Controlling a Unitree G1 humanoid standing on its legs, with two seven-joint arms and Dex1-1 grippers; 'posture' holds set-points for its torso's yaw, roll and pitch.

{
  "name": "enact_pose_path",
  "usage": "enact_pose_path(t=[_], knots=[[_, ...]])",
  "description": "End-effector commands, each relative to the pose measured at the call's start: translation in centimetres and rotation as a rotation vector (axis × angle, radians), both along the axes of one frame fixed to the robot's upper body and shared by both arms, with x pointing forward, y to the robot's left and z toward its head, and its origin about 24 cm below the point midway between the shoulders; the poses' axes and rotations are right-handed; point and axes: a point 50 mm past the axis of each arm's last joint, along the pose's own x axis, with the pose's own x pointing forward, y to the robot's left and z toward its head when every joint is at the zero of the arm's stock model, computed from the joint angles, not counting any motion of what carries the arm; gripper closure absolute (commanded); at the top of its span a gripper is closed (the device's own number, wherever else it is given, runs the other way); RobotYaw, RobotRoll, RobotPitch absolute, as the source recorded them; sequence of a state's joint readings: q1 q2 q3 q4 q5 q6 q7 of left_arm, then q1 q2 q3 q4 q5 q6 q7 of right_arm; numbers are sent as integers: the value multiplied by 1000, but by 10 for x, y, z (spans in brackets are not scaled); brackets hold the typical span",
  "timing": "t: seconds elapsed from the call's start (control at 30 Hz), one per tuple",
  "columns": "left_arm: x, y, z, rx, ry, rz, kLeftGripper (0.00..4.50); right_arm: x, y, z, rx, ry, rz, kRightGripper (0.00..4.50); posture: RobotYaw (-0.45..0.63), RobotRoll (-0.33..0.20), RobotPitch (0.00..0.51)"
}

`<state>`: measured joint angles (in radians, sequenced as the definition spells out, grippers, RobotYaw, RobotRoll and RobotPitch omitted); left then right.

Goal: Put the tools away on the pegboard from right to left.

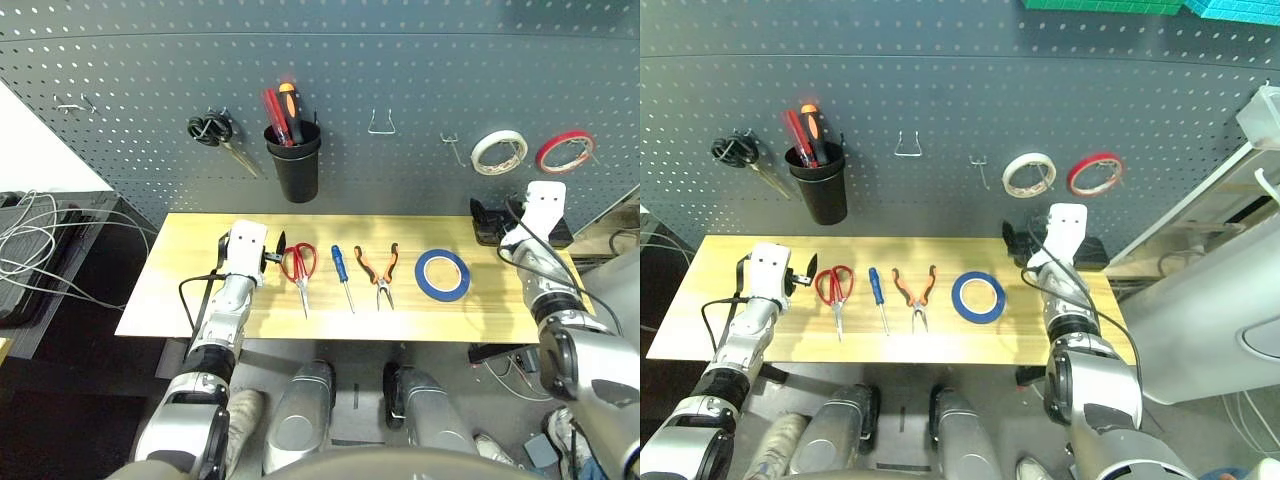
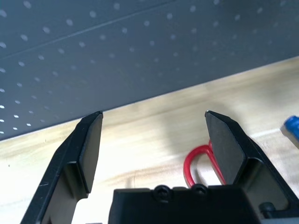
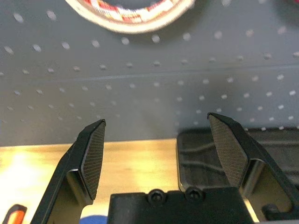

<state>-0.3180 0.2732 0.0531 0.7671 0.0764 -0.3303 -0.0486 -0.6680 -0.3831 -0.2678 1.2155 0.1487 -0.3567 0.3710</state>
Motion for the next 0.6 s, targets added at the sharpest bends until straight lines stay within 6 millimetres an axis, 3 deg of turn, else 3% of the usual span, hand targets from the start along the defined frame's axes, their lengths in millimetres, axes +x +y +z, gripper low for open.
enact_pose_path(t=[0.03, 0.27, 0.6], knots=[[-7, 6, -5, 9, 32, -5, 35, -6, -8, -2, -20, -7, -5, 0, 126, 0, 202], [-4, -4, 9, 9, -4, -129, 35, -7, -12, 4, -16, -10, 45, 0, 114, 0, 202], [-8, -46, 18, 44, 50, -411, 35, -12, 6, -21, 23, 211, 137, 0, 144, 0, 220]])
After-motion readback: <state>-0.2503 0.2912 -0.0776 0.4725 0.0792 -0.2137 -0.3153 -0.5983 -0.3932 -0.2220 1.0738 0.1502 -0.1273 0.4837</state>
